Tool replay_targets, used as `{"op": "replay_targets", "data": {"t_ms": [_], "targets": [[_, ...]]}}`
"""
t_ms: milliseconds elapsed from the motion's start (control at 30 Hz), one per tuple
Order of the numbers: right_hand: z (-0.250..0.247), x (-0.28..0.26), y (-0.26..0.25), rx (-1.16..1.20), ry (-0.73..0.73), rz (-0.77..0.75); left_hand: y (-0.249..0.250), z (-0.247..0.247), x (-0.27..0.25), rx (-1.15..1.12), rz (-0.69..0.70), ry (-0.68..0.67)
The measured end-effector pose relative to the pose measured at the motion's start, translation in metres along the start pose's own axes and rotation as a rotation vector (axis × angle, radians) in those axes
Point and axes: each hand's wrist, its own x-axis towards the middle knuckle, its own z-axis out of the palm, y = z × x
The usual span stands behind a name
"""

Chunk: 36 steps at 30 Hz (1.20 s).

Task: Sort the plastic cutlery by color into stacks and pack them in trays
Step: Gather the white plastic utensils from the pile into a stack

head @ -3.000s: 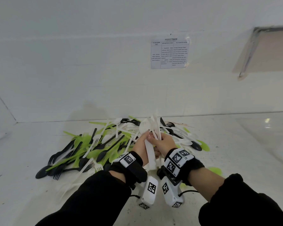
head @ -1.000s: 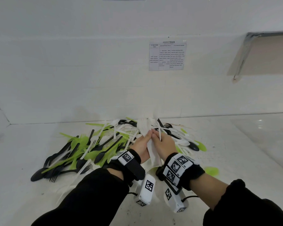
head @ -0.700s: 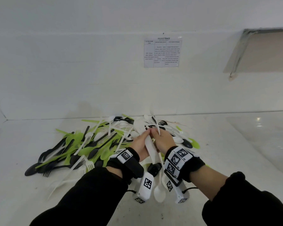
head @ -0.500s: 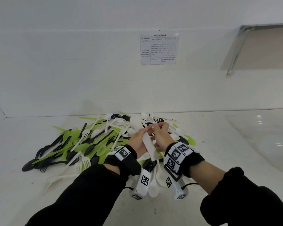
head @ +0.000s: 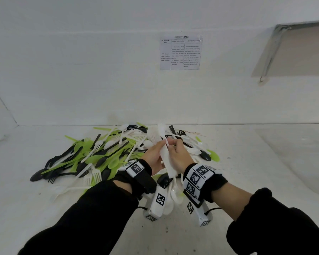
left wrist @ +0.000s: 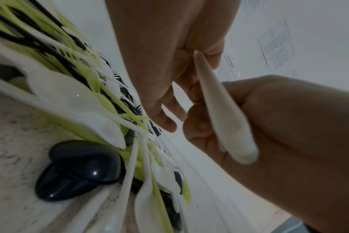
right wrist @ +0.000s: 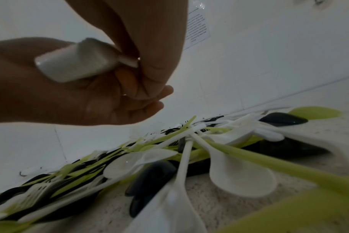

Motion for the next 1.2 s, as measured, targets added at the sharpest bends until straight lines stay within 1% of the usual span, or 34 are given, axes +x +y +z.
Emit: {"op": "replay_targets", "data": {"t_ms": [167,233,367,433,500,600,633,667,700,800,833,867,933,1033,1100,1200], "targets": [[0.0,0.002,0.0,-0.015,-0.026,-0.01,0.002,-0.002,-0.002,0.013,0.007,-0.001],[0.003,0.002,0.003,0.027,-0.037,-0.011,0.003,-0.001,-0.002,0.021,0.016,0.021],[0.004,0.007,0.005,0.035,0.013,-0.009,0.007,0.002,0.001,-0.004,0.006,0.042],[0.003,0.011,0.004,0.052,0.036,0.02,0.009,0.006,0.003,-0.038,0.013,0.053],[0.001,0.016,0.003,0.149,0.006,0.069,0.011,0.009,0.007,-0.079,0.025,0.051],[-0.005,0.021,0.003,0.323,-0.109,0.161,0.015,0.009,0.012,-0.069,-0.003,0.044],[-0.009,0.023,0.003,0.291,-0.149,0.167,0.016,0.008,0.014,-0.066,-0.018,0.053],[-0.014,0.027,0.002,0.197,-0.176,0.161,0.017,0.007,0.017,-0.075,-0.025,0.07],[-0.019,0.032,0.002,0.079,-0.164,0.152,0.019,0.005,0.02,-0.086,-0.027,0.096],[-0.041,0.062,0.012,-0.288,0.03,0.131,0.025,-0.002,0.027,-0.144,-0.038,0.17],[-0.047,0.072,0.017,-0.407,0.046,0.15,0.027,-0.004,0.029,-0.147,-0.051,0.185],[-0.052,0.08,0.021,-0.507,0.019,0.181,0.029,-0.006,0.03,-0.137,-0.067,0.198],[-0.056,0.096,0.034,-0.61,-0.061,0.232,0.033,-0.011,0.034,-0.105,-0.105,0.209],[-0.053,0.107,0.049,-0.778,-0.15,0.226,0.034,-0.016,0.041,-0.084,-0.155,0.212],[-0.05,0.114,0.06,-0.832,-0.178,0.234,0.034,-0.019,0.046,-0.058,-0.182,0.219],[-0.047,0.12,0.066,-0.851,-0.211,0.26,0.033,-0.025,0.055,0.001,-0.209,0.225]]}}
